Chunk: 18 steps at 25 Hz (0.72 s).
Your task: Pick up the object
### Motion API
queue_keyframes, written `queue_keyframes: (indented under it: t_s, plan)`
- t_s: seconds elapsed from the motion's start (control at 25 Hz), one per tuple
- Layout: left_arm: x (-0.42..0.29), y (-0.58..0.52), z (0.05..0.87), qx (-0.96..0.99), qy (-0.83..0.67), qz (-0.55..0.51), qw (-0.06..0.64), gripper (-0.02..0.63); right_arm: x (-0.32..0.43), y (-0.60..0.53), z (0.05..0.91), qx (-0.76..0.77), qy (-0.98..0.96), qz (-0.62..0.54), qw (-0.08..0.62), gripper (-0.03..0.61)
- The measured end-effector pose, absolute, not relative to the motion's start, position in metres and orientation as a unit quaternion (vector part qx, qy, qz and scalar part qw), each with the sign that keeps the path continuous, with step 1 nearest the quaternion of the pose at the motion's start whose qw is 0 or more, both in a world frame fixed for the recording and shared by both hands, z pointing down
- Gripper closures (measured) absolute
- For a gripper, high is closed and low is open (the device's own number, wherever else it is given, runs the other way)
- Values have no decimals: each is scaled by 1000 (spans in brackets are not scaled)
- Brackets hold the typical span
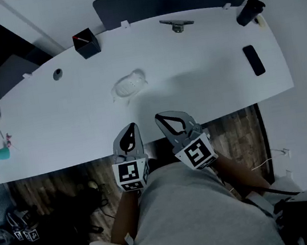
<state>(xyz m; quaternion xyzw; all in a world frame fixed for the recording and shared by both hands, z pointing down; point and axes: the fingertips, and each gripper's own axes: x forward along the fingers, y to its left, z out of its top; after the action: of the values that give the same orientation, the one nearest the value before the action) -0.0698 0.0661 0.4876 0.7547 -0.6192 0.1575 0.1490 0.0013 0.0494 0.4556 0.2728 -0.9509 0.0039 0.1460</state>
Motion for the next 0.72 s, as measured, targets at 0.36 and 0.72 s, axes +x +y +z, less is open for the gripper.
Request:
queue_keyframes:
  t_s: [0.36,0.72]
  plan:
    - [-60,18,518,719,-637,182,209,614,16,-8,486,194,-953,-102,209,578]
    - [-88,3,536,717,-631,193,226,614,-10,-17,509,172,-947,-99,253,578]
